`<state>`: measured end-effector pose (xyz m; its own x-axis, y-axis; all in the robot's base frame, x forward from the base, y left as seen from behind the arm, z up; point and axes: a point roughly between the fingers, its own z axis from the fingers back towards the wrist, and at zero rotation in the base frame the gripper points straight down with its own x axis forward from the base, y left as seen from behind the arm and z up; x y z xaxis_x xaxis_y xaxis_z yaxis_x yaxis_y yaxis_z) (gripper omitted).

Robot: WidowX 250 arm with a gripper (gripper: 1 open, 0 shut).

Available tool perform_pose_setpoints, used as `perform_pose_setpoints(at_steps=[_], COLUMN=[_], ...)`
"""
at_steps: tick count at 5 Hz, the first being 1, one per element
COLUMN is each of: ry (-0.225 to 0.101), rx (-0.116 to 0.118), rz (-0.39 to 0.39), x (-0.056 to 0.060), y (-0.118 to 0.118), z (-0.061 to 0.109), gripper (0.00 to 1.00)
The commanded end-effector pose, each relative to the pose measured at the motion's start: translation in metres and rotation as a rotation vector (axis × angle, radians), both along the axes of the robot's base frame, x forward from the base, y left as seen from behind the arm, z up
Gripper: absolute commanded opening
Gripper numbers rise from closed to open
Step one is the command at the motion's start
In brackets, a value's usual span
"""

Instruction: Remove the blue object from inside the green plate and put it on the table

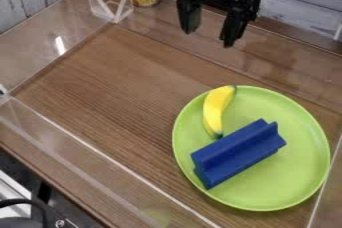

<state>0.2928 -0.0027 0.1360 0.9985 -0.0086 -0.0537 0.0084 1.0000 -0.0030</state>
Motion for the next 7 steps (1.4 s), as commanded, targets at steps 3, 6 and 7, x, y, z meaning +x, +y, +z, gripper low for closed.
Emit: perform_pose_setpoints(at_steps=[3,6,7], ry=[-0.044,-0.091,-0.115], rx=[0.0,-0.01,-0.018], rz=[-0.093,-0.139,-0.155], x=[-0.06,-0.082,-0.083], y=[-0.058,-0.085,-0.092], z=[-0.003,-0.017,-0.03], gripper=[1.0,1.0,1.0])
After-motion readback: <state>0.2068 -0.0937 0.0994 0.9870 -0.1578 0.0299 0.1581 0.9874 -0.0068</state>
